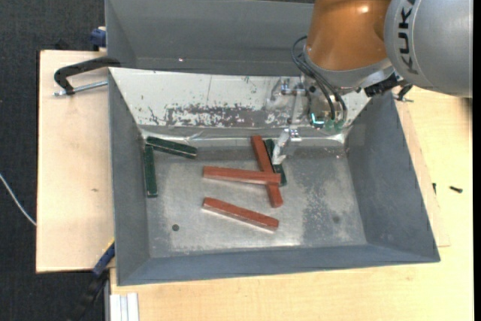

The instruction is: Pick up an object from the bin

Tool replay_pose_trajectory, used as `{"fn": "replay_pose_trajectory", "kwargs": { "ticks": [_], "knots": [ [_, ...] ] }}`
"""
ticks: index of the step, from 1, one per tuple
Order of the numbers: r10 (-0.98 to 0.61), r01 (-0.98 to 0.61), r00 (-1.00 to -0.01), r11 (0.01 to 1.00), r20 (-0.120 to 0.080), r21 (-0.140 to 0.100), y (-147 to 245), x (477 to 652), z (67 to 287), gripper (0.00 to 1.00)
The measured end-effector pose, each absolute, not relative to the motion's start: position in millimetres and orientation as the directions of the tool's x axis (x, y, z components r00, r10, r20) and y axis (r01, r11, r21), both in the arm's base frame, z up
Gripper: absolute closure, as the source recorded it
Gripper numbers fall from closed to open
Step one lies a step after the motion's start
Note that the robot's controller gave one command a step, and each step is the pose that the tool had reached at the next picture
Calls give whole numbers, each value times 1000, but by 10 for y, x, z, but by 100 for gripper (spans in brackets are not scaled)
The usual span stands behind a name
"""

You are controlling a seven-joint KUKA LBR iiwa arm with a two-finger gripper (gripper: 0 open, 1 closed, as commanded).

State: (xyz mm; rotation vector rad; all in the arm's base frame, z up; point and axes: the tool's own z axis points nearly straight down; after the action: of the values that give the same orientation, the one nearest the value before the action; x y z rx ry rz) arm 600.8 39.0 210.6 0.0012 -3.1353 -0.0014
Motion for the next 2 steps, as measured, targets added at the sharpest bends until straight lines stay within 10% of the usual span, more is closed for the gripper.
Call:
{"fn": "replay_pose_trajectory", "kwargs": {
  "ticks": [1,2],
  "knots": [
    [0,0,-1000,1000,-2,1,389,6024,2152,0],
    [53,53,-999,999,-7,2,347,5881,1595,0]
  ]
}}
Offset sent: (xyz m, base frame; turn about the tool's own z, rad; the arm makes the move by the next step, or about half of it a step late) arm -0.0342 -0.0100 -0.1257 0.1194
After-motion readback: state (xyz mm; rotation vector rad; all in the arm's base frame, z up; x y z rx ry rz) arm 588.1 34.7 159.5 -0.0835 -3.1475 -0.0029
